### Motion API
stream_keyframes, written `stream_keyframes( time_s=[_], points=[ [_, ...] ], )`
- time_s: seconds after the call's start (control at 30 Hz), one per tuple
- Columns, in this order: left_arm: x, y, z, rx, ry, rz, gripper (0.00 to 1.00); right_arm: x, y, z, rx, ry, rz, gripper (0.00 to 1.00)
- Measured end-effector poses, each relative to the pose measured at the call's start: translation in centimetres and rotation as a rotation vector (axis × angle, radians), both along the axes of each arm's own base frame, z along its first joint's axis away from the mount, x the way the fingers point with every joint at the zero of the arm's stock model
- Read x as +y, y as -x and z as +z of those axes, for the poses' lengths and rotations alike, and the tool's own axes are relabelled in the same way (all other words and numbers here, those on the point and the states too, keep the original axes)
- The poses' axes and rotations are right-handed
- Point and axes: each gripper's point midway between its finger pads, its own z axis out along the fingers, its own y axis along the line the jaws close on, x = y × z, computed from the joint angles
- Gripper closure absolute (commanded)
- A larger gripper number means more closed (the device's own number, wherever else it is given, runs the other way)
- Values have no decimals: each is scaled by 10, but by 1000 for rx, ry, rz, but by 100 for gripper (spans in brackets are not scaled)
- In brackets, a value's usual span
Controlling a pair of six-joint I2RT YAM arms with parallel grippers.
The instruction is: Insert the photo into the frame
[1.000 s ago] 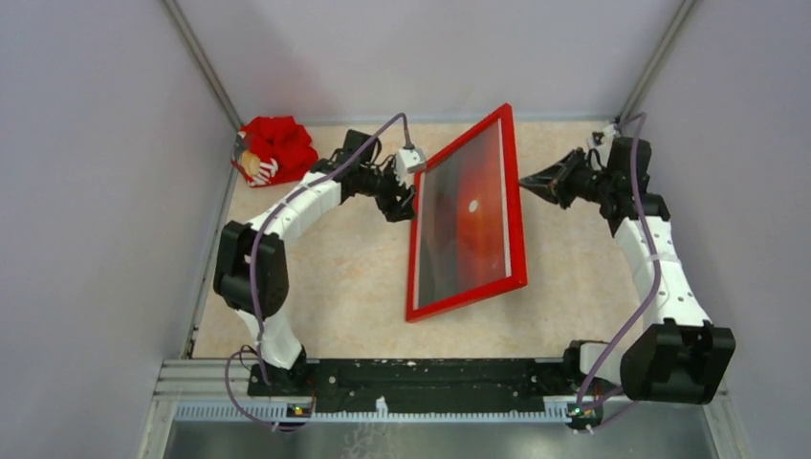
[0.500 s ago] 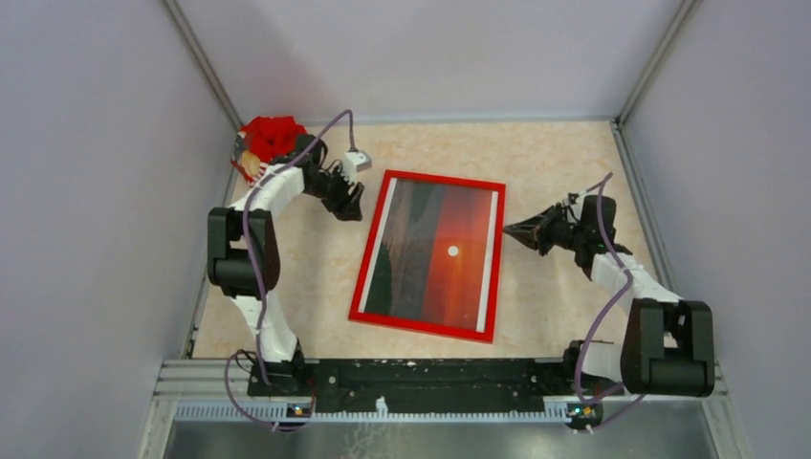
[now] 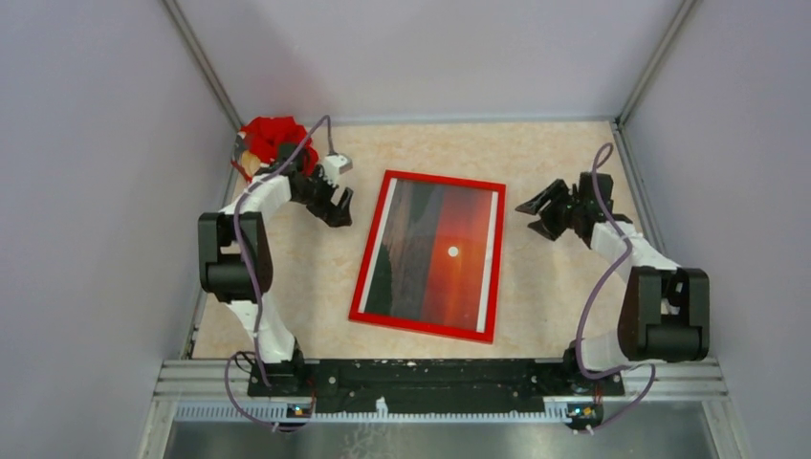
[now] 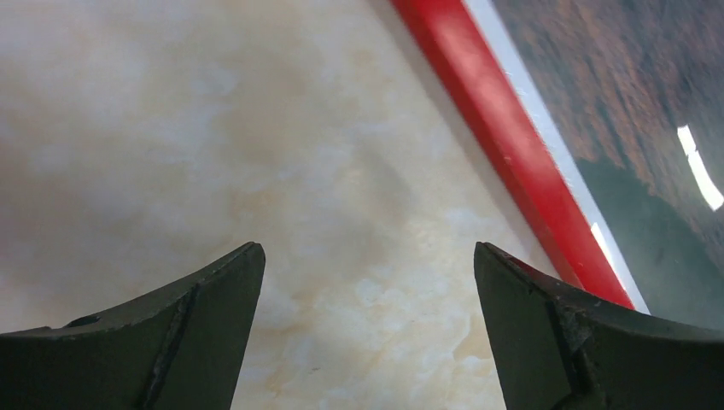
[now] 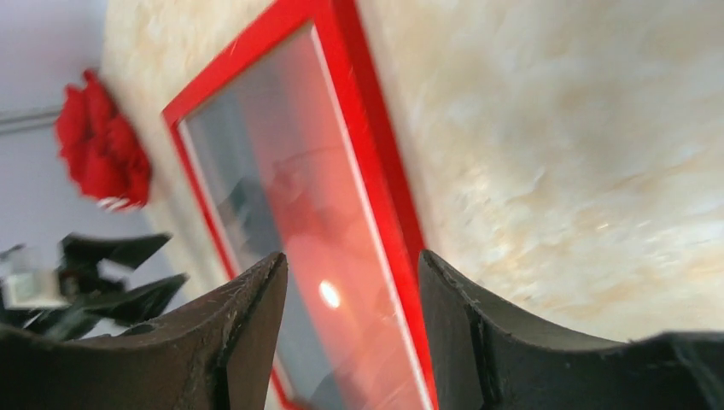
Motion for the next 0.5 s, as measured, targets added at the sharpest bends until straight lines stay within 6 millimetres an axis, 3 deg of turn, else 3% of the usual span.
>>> stream_keyframes(
  time_s=[0.07, 0.13, 0.17, 0.2, 0.27, 0.37, 0.5],
  points=[
    [15, -12, 1, -21, 30, 93, 1, -17, -12, 1, -25, 108, -43, 41],
    [34, -24, 7, -57, 69, 195, 1, -40, -23, 4, -65, 244, -109, 27],
    [44, -29, 13, -82, 91, 244, 1, -50, -26, 5, -81, 293, -139, 5],
    [51, -33, 18, -100, 107, 276, 1, -64, -29, 9, -128, 369, -185, 2],
    [67, -40, 29, -148, 132, 342, 1, -86, -30, 16, -210, 470, -275, 1],
    [70, -43, 31, -188, 148, 407, 1, -117, -21, 21, -359, 609, -414, 1],
    [68, -35, 7, -202, 167, 476, 1, -133, -4, -3, -455, 743, -434, 1]
  ],
)
